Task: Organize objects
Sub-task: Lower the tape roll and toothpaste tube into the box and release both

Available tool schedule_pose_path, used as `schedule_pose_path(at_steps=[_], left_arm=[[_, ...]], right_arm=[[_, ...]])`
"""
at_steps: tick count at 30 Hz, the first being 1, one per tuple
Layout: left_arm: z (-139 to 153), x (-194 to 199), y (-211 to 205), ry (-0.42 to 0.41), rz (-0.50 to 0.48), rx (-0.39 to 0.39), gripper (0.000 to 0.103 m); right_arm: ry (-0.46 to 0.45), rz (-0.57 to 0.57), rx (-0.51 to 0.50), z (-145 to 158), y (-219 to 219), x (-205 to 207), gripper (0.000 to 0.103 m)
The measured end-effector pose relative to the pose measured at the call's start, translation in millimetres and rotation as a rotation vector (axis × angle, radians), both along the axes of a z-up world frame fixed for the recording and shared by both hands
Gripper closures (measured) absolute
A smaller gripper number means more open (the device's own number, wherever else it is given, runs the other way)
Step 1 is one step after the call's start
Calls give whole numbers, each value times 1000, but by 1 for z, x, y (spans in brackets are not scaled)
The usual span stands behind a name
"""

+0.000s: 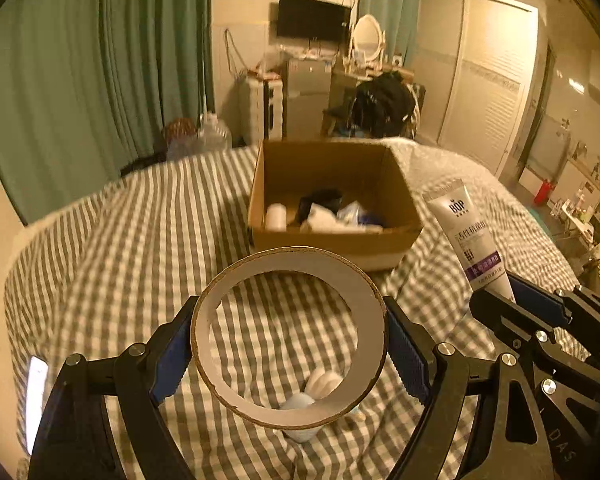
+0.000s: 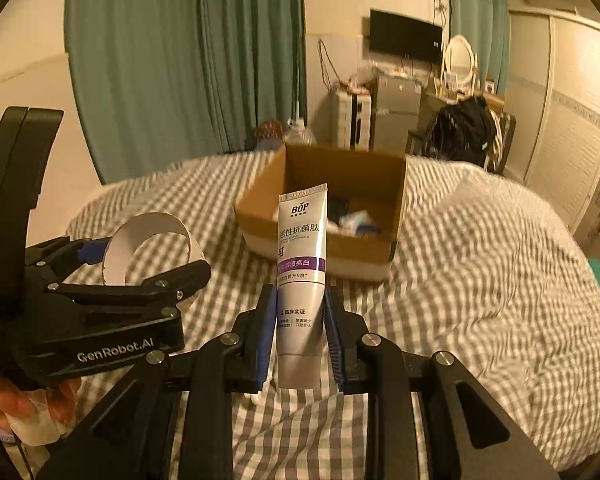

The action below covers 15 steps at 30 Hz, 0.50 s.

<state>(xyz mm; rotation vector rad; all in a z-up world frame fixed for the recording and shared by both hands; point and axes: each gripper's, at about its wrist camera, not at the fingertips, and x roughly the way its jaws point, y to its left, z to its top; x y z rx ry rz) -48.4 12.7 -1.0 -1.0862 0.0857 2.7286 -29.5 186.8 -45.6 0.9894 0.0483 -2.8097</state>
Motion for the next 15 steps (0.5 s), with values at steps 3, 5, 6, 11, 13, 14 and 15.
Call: schedule_pose_path(at_steps=[3,5,6,11,13,14,15], left_arm=[[18,0,2,39,-3,-7,16],[28,-11,5,57,-9,-3,16],[31,-13,6,62,-10,-3,16],[38,-58,13,85,-19,5,16],[41,-77,18,108,-13,9,16],[41,-89,20,115,-18,15,16],[40,-99,21,114,-22,21,16]], right_arm=[[35,7,9,16,-1,-2,80],[54,11,1,27,1,-8,80],[62,14,-5,32,2,-12,80],[82,10,-31,50,15,-47,80],[83,1,-42,52,21,-68,80],[83,-3,-44,53,22,-77,80],[81,-6,-48,53,24,-89,80]])
